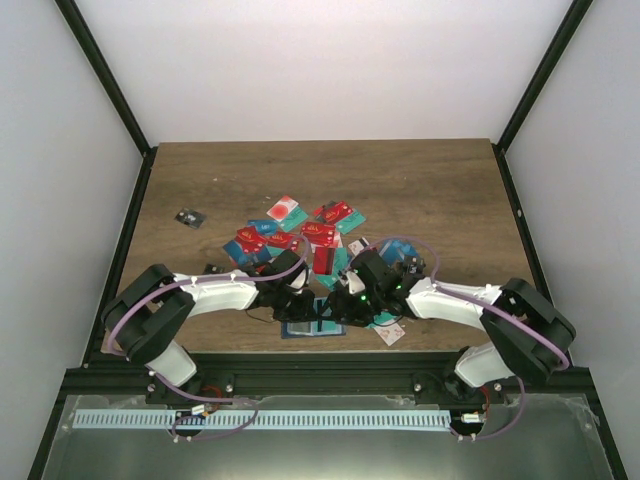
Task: Put the credit cards into the card holder
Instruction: Insert the credit card into the card holder.
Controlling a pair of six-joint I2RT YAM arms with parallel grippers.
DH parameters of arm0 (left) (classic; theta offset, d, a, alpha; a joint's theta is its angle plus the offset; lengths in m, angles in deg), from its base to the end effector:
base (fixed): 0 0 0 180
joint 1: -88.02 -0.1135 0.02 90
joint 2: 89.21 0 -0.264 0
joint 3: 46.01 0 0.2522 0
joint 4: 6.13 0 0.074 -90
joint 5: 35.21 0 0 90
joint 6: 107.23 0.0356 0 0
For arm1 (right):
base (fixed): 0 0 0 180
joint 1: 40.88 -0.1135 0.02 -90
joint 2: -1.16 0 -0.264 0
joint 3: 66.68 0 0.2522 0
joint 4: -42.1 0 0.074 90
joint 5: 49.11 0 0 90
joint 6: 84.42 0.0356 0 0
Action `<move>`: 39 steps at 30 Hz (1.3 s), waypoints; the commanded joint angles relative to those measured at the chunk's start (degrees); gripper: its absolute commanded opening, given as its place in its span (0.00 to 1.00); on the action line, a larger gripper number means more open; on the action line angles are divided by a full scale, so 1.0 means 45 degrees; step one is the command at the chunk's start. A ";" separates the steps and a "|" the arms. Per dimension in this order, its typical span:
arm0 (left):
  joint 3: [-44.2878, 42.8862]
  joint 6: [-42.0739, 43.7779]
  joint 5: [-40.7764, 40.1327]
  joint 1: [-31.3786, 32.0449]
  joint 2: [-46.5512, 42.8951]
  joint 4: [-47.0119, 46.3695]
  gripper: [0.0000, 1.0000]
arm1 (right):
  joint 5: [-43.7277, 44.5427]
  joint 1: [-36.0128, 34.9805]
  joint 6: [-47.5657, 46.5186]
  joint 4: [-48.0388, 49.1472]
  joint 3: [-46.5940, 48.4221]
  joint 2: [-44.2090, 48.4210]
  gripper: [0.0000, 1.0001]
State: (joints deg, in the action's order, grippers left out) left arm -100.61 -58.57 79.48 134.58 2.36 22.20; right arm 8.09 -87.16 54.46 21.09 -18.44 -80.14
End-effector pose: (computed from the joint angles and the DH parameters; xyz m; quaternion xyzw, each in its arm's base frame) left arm 0.1770 -0.2086 0.1291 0.0891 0.9512 -0.2954 0.0055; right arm 0.1605 0.1958 0.1527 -0.0664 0.9143 0.3996 0.0013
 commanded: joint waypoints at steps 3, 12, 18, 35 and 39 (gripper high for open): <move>-0.0065 0.0051 -0.0466 0.0082 0.0268 0.0083 0.04 | 0.0369 -0.0106 -0.0178 -0.0475 0.0226 0.0337 0.64; -0.0102 0.0027 -0.0466 0.0114 0.0405 0.0005 0.04 | 0.0624 -0.0106 0.0011 -0.0812 -0.0031 0.0575 0.64; -0.0182 0.0027 -0.0467 0.0147 0.0438 -0.0005 0.04 | 0.0602 -0.0104 0.0006 -0.0794 -0.0015 0.0245 0.64; -0.0128 0.0011 -0.0484 0.0203 0.0481 -0.0054 0.04 | 0.0948 -0.0105 0.0075 -0.1162 0.0004 0.0234 0.65; -0.0160 -0.0002 -0.0467 0.0212 0.0503 -0.0093 0.04 | 0.0526 -0.0106 0.0067 -0.0585 -0.0062 0.0118 0.65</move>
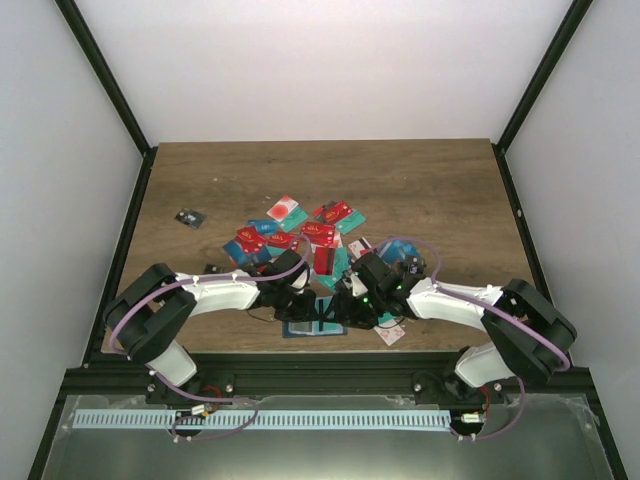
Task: Put the credit cards into the card holder
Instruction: Insert the credit card into the card holder.
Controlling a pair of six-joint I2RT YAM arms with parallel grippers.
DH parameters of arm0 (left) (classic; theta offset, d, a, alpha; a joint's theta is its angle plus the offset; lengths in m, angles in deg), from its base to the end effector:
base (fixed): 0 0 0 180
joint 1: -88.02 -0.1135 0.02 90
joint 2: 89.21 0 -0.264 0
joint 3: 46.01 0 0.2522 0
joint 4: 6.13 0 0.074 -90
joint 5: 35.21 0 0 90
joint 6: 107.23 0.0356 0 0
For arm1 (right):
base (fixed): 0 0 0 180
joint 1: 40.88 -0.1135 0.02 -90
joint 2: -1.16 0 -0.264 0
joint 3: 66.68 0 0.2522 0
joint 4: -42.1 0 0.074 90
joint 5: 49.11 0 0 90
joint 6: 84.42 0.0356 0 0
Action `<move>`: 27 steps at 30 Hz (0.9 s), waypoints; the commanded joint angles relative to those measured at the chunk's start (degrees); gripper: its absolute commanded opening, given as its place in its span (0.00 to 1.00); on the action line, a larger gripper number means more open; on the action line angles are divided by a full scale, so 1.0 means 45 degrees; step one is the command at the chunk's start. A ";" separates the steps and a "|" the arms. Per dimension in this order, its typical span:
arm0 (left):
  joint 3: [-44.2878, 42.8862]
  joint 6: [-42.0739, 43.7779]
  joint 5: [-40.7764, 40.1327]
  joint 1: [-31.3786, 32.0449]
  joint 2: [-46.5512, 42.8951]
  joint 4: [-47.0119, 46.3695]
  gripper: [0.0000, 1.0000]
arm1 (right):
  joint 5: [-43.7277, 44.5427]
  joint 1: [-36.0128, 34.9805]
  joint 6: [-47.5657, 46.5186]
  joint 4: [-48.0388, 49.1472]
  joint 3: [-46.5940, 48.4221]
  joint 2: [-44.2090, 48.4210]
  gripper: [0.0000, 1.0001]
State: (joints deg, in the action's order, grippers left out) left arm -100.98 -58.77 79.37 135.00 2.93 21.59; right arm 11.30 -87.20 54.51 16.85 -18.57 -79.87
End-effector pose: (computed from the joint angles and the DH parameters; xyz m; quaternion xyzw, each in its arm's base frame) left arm 0.1775 -0.2119 0.1286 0.0915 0.9504 -0.2970 0.0071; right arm 0.1571 0.1900 0.1480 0.0488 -0.9311 -0.3614 0.0027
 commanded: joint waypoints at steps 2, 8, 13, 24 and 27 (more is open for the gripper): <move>-0.0073 0.0063 -0.0442 0.0142 0.0372 0.0043 0.04 | -0.0311 -0.0096 0.0050 0.0588 -0.0004 0.0073 0.64; -0.0096 0.0059 -0.0442 0.0142 0.0386 0.0043 0.04 | -0.0504 -0.0096 0.0031 0.0913 0.0043 0.0110 0.65; -0.0156 0.0051 -0.0437 0.0141 0.0449 0.0062 0.04 | -0.0741 -0.0111 -0.0030 0.1117 0.0073 0.0101 0.64; -0.0458 0.0056 -0.0539 0.0145 0.0299 0.0310 0.04 | -0.1385 -0.0135 -0.0128 0.2005 -0.0038 0.0039 0.64; -0.0503 0.0092 -0.0559 0.0145 0.0301 0.0388 0.04 | -0.1301 -0.0152 -0.0229 0.1798 0.0145 0.0063 0.64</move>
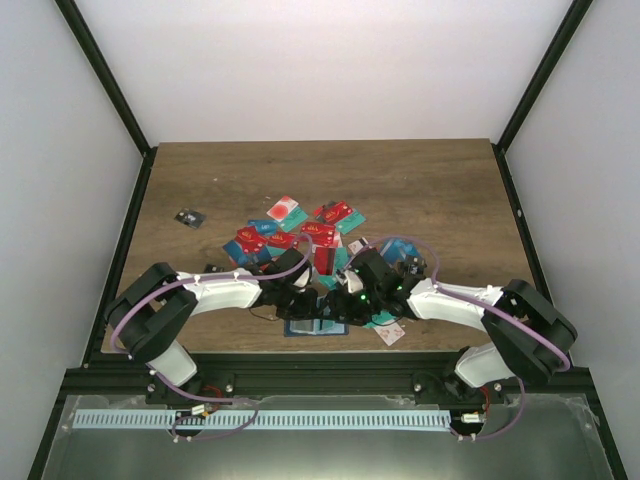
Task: Put the credit cards into the card holder
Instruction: Insert the credit card into the card holder.
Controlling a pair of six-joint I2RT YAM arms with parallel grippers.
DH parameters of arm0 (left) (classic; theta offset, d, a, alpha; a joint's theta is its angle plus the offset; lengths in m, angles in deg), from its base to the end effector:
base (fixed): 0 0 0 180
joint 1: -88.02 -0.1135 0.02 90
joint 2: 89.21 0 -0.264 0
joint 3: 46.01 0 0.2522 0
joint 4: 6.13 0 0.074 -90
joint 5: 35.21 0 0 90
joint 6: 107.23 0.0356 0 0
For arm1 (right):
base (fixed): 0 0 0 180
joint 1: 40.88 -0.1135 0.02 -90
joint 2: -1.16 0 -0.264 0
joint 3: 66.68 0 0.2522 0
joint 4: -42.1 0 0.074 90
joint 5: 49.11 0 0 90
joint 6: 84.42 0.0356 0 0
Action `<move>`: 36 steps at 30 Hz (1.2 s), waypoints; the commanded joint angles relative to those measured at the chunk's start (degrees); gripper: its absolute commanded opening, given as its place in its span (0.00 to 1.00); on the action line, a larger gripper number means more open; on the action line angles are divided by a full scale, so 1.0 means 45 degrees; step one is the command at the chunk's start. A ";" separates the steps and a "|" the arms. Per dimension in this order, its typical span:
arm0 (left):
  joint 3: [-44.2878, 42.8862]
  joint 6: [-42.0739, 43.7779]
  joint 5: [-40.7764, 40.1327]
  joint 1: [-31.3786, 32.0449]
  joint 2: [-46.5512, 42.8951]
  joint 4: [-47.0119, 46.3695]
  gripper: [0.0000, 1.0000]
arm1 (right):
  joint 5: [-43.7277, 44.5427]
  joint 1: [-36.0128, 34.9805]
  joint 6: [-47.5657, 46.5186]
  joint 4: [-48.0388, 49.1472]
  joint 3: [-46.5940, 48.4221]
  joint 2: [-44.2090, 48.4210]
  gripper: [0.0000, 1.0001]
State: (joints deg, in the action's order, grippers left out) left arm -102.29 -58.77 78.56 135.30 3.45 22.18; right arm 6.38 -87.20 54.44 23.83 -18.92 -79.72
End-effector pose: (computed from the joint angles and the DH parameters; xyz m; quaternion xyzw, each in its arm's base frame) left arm 0.1800 -0.2161 0.1313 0.0929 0.9513 -0.2936 0.0125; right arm 0.1607 0.1975 0.1556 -0.0781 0.9032 0.4219 0.0062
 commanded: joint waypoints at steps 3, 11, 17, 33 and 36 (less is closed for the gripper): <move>-0.0218 0.0074 -0.0399 0.0075 0.0174 0.0261 0.04 | 0.0396 -0.0262 -0.0445 -0.0803 0.0670 0.0182 0.64; -0.0254 0.0103 -0.0412 0.0060 0.0244 0.0244 0.04 | 0.1397 -0.0343 -0.0724 -0.2196 0.1255 0.0508 0.64; -0.0258 0.0090 -0.0399 0.0069 0.0292 0.0215 0.04 | 0.1573 -0.0426 -0.0820 -0.2465 0.1568 0.0458 0.64; -0.0180 -0.0153 -0.0341 0.0066 -0.0119 0.0030 0.04 | 0.0380 -0.0503 -0.0634 -0.0629 0.1280 -0.0672 0.64; -0.0131 -0.0180 -0.0374 0.0077 -0.0333 0.0080 0.04 | 0.0451 -0.0502 -0.0626 -0.0691 0.1384 -0.0874 0.64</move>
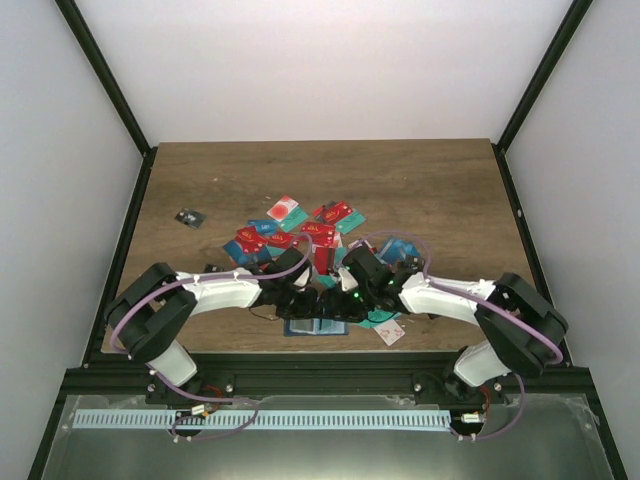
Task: Put the credit cards into the card holder
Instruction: Insert the credit card into the card holder.
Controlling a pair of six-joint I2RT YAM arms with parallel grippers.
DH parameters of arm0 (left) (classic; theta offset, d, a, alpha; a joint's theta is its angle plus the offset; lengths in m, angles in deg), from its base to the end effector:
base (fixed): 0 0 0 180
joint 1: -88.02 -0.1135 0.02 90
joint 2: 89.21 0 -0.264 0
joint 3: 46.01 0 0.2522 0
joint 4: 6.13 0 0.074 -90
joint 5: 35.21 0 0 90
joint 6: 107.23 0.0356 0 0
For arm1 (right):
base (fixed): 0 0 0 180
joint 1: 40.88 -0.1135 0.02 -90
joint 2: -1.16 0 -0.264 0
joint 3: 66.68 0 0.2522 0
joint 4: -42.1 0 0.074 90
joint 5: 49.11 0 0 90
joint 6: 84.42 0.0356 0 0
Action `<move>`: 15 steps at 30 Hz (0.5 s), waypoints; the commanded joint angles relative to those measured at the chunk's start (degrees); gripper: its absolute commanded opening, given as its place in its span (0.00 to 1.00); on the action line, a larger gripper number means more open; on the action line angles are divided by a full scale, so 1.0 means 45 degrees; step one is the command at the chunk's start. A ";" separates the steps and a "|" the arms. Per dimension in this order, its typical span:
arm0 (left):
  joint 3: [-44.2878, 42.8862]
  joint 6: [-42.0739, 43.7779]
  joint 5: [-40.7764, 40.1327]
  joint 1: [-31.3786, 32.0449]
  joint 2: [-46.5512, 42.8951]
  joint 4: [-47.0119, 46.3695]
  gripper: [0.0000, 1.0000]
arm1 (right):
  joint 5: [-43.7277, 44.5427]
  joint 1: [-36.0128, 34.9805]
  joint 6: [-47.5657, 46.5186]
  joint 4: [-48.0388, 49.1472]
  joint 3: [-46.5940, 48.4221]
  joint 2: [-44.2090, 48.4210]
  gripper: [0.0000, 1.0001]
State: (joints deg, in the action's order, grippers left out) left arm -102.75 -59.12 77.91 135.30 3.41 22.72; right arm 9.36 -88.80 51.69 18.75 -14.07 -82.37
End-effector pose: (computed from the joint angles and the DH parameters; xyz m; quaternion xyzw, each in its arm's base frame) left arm 0.1810 -0.2166 0.1329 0.0887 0.9529 -0.2897 0.0154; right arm 0.1655 0.2111 0.1615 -0.0978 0.9145 0.3923 0.0121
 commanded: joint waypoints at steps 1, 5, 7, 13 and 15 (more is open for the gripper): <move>0.0007 -0.0122 -0.0221 0.0078 -0.0403 -0.0017 0.04 | -0.0168 -0.0142 0.0005 0.0417 0.0343 -0.0364 0.64; 0.0105 -0.0244 -0.0236 0.0060 -0.0751 0.0006 0.04 | -0.0078 -0.0151 0.0018 0.0318 0.0432 -0.0552 0.64; 0.0145 -0.0413 -0.0224 0.0051 -0.1071 -0.0024 0.04 | -0.0032 -0.0147 0.0039 0.0296 0.0458 -0.0560 0.64; 0.0478 -0.1008 -0.0393 -0.0064 -0.2455 0.0065 0.04 | -0.0098 -0.0152 0.0171 0.0207 0.0644 -0.0537 0.64; 0.0732 -0.1243 -0.0551 -0.0144 -0.3024 0.0212 0.04 | -0.0136 -0.0198 0.0208 0.0174 0.0760 -0.0550 0.64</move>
State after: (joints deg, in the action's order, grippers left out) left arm -101.13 -62.07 76.11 135.15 -5.68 23.75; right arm 9.09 -88.97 51.93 18.93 -13.94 -84.60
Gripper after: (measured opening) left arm 0.039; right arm 0.642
